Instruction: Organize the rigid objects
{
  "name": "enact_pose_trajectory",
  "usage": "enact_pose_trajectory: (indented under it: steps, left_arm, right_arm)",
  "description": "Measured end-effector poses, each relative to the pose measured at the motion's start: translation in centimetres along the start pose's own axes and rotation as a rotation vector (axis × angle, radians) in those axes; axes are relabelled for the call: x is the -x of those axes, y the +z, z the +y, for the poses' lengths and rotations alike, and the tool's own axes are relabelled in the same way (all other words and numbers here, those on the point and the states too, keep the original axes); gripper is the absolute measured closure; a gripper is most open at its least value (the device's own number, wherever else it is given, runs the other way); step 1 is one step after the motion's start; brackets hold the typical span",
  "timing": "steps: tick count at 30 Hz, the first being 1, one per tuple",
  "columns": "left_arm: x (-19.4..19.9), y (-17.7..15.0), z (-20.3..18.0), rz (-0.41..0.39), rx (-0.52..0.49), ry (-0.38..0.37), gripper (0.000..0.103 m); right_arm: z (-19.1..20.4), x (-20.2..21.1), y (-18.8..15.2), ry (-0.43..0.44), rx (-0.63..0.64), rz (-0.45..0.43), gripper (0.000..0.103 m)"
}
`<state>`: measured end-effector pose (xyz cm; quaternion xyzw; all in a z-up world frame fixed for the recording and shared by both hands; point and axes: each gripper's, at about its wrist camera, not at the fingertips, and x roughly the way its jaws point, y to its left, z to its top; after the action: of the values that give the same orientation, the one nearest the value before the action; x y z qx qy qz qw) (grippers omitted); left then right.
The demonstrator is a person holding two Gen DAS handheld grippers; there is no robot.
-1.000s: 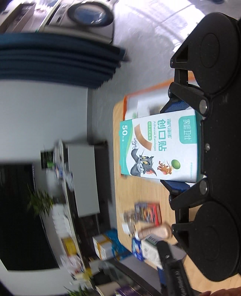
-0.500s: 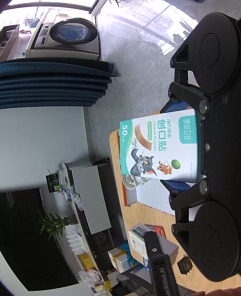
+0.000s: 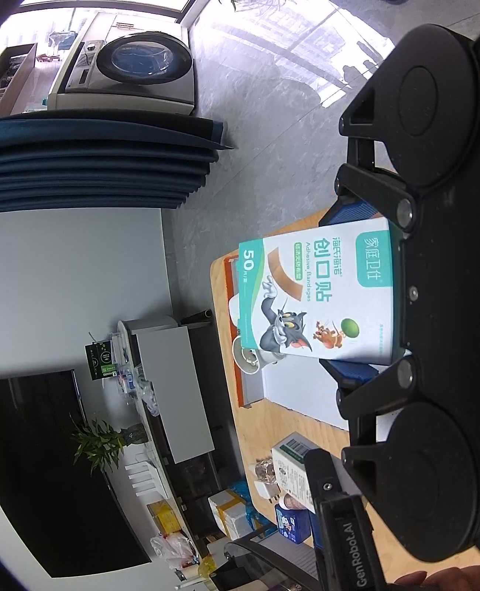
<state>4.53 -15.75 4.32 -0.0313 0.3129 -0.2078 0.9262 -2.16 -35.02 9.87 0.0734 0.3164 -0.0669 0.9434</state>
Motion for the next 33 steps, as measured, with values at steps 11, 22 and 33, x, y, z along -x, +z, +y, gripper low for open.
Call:
enact_pose_trajectory:
  steps: [11,22,33]
  left_arm:
    - [0.1,0.0,0.4,-0.003,0.014,0.005,0.044]
    - [0.3,0.1,0.6,-0.007,0.026,0.005,0.043]
    - [0.3,0.0,0.6,-0.008,0.025,0.013,0.044]
  right_arm:
    - [0.7,0.2,0.0,0.011,0.014,0.003,0.019]
    - [1.0,0.3,0.2,0.020,0.015,0.005,0.019]
    - [1.0,0.3,0.2,0.023,0.013,0.007,0.019]
